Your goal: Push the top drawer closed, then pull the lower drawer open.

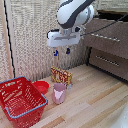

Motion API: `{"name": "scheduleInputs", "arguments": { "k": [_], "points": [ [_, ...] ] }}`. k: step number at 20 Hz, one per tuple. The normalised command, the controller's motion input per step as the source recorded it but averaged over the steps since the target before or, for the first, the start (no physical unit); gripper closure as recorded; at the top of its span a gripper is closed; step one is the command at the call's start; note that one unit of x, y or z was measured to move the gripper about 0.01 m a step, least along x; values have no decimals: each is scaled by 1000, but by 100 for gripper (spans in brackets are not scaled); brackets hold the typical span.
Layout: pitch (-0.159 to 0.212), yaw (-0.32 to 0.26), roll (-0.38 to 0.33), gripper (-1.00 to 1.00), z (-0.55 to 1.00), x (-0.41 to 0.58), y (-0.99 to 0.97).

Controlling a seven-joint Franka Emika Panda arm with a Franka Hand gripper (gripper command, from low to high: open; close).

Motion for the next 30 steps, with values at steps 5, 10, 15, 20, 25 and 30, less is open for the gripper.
{"name": "scheduleInputs", "arguments": {
  "k": [5,10,15,20,25,30],
  "points": [
    [7,131,-262,-100,129,26,81],
    [0,142,-337,-100,193,-11,0],
    [0,136,-340,-100,195,-2,0],
    [0,100,-363,-100,185,0,29],
    [6,63,-374,-100,172,4,101],
    [20,51,-375,-100,141,0,107]
  ]
}}
